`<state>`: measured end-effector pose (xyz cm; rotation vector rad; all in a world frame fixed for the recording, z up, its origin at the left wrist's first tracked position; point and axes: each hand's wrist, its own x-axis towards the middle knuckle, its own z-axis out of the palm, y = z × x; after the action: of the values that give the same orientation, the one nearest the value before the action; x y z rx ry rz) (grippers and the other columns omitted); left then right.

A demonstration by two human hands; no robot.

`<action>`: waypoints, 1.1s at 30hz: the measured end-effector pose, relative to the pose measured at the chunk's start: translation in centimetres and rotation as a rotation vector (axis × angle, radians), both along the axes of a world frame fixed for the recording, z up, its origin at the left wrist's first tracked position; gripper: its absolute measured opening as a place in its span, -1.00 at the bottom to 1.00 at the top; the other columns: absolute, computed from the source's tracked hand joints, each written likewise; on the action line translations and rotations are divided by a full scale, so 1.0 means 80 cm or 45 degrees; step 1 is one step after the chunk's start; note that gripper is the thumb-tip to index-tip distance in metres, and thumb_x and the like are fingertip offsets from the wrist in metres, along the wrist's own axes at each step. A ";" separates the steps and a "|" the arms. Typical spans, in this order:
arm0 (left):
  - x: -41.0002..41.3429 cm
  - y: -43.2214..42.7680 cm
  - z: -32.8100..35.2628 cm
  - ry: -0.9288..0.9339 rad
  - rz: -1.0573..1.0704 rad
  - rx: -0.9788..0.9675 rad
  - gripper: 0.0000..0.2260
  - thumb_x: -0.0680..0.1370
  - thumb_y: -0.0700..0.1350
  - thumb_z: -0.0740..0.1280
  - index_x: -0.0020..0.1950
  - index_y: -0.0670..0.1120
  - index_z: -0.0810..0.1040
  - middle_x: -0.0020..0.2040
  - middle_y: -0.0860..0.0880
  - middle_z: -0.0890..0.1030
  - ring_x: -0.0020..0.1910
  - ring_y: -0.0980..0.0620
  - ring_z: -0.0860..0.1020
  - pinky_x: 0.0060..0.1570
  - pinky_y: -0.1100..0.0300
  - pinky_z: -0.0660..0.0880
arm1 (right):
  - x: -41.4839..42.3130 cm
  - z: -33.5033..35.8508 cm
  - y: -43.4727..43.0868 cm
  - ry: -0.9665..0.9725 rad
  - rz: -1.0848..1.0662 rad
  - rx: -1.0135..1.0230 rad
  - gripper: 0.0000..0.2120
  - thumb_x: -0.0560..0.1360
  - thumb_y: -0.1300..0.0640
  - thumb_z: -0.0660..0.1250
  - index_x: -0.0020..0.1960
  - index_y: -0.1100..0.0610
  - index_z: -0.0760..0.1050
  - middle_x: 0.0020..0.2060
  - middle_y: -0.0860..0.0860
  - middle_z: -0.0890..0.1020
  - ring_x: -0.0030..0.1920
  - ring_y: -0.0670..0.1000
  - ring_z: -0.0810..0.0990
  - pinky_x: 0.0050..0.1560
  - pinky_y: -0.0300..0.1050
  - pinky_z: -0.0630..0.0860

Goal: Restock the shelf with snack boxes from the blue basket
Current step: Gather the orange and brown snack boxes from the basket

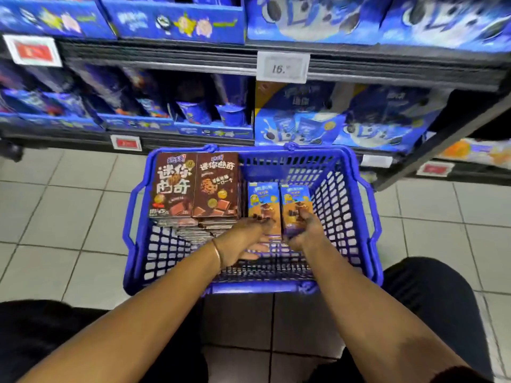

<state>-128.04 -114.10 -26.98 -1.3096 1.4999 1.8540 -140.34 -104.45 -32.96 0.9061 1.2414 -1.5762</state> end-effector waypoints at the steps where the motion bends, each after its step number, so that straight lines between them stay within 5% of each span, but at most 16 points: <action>1: -0.002 -0.002 0.002 0.011 0.019 -0.029 -0.60 0.72 0.14 0.25 0.44 -0.09 0.54 0.28 -0.13 0.66 -0.05 0.02 0.62 -0.06 0.14 0.49 | 0.000 0.004 0.005 0.024 0.005 -0.015 -0.89 0.60 0.11 0.20 -0.08 0.06 0.47 -0.26 0.02 0.65 -0.33 0.03 0.63 -0.34 -0.22 0.55; 4: -0.010 -0.002 0.013 0.036 0.060 -0.112 -0.64 0.73 0.09 0.24 0.43 -0.07 0.57 0.19 -0.08 0.68 -0.16 0.08 0.61 -0.26 0.22 0.40 | -0.001 0.010 0.010 0.105 -0.010 -0.193 -0.81 0.64 0.10 0.10 -0.03 0.12 0.45 -0.43 0.06 0.64 -0.45 0.05 0.61 -0.44 -0.23 0.54; 8: -0.018 0.007 0.026 0.014 0.085 -0.103 -0.67 0.71 0.12 0.27 0.35 -0.04 0.59 0.11 -0.04 0.68 -0.04 0.01 0.64 -0.06 0.14 0.50 | 0.000 0.043 0.009 0.230 -0.045 -0.182 -0.70 0.59 0.04 0.22 0.29 0.07 0.43 -0.07 0.09 0.64 -0.07 0.14 0.55 -0.16 -0.07 0.52; 11: -0.026 0.005 0.036 0.098 0.139 -0.076 -0.64 0.61 0.30 0.34 0.13 0.03 0.63 0.11 -0.03 0.67 0.05 0.00 0.64 0.05 0.08 0.53 | 0.021 0.073 0.013 0.149 -0.176 -0.220 -0.75 0.48 -0.01 0.37 0.11 0.05 0.58 -0.05 0.03 0.65 -0.19 0.07 0.63 -0.31 -0.17 0.57; 14: -0.037 0.003 0.052 0.287 0.200 0.004 -0.44 0.44 0.39 0.43 0.20 -0.01 0.70 0.14 -0.03 0.75 0.17 -0.07 0.67 0.22 0.01 0.56 | 0.043 0.092 0.016 0.247 -0.116 -0.310 -0.88 0.43 -0.02 0.45 -0.07 -0.02 0.68 -0.13 -0.04 0.71 -0.17 -0.03 0.65 -0.14 -0.16 0.54; 17: -0.047 -0.001 0.067 0.470 0.410 0.061 -0.49 0.56 0.18 0.46 0.34 -0.15 0.66 0.26 -0.20 0.70 0.22 -0.19 0.67 0.28 -0.10 0.57 | 0.056 0.111 0.016 0.370 0.115 -0.452 -0.80 0.43 0.02 0.47 0.05 -0.04 0.70 0.01 0.00 0.73 -0.02 0.01 0.68 0.01 -0.09 0.54; 21: -0.047 -0.028 0.097 0.568 0.590 0.019 -0.52 0.53 -0.03 0.54 0.37 -0.24 0.62 0.16 -0.22 0.73 -0.03 -0.15 0.74 -0.06 0.00 0.68 | 0.043 0.114 0.023 0.453 0.215 -0.579 -0.55 0.47 -0.27 0.39 0.20 0.01 0.63 0.17 0.05 0.69 0.13 0.03 0.69 0.03 -0.07 0.62; 24: -0.040 -0.051 0.114 0.562 0.550 -0.037 -0.44 0.46 -0.04 0.60 0.40 -0.21 0.58 0.11 -0.18 0.76 -0.03 -0.14 0.75 -0.09 -0.01 0.68 | 0.015 0.083 0.021 0.301 0.075 -0.332 -0.39 0.51 -0.36 0.28 0.29 0.12 0.52 0.30 0.10 0.60 0.18 0.06 0.62 0.10 -0.01 0.54; 27: -0.038 -0.060 0.118 0.583 0.545 0.021 -0.67 0.51 -0.04 0.55 0.21 -0.16 0.69 0.07 -0.15 0.77 -0.03 -0.13 0.73 0.08 -0.07 0.68 | 0.006 0.041 -0.001 0.346 0.395 0.164 -0.53 0.54 -0.08 0.41 0.30 0.21 0.45 0.36 0.16 0.51 0.19 0.14 0.56 0.01 -0.01 0.44; 29: -0.042 -0.057 0.120 0.600 0.596 0.086 -0.78 0.55 -0.05 0.52 0.13 -0.12 0.72 0.05 -0.14 0.77 -0.03 -0.13 0.73 0.13 -0.08 0.67 | 0.007 0.006 -0.018 0.322 0.591 0.223 -0.39 0.48 -0.01 0.49 0.39 0.29 0.41 0.32 0.20 0.55 0.07 0.16 0.61 -0.07 -0.06 0.53; 31: -0.046 -0.054 0.122 0.596 0.608 0.083 -0.70 0.55 -0.03 0.51 0.23 -0.14 0.71 0.13 -0.16 0.75 0.11 -0.20 0.72 0.23 -0.14 0.64 | 0.010 -0.018 -0.027 0.308 0.776 0.209 -0.32 0.46 -0.10 0.50 0.42 0.25 0.43 0.36 0.17 0.54 0.20 0.18 0.59 0.16 0.06 0.56; 33: -0.051 -0.055 0.124 0.608 0.569 0.061 -0.64 0.54 -0.02 0.52 0.29 -0.16 0.69 0.18 -0.18 0.74 0.22 -0.24 0.68 0.31 -0.18 0.59 | 0.009 -0.036 -0.031 0.314 0.924 0.235 -0.21 0.45 -0.20 0.48 0.51 0.18 0.34 0.50 0.11 0.37 0.44 0.17 0.40 0.34 0.04 0.38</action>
<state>-132.11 -118.49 -17.06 -1.3193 1.4432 2.6198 -139.62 -106.91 -35.85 0.2963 1.6702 -1.0134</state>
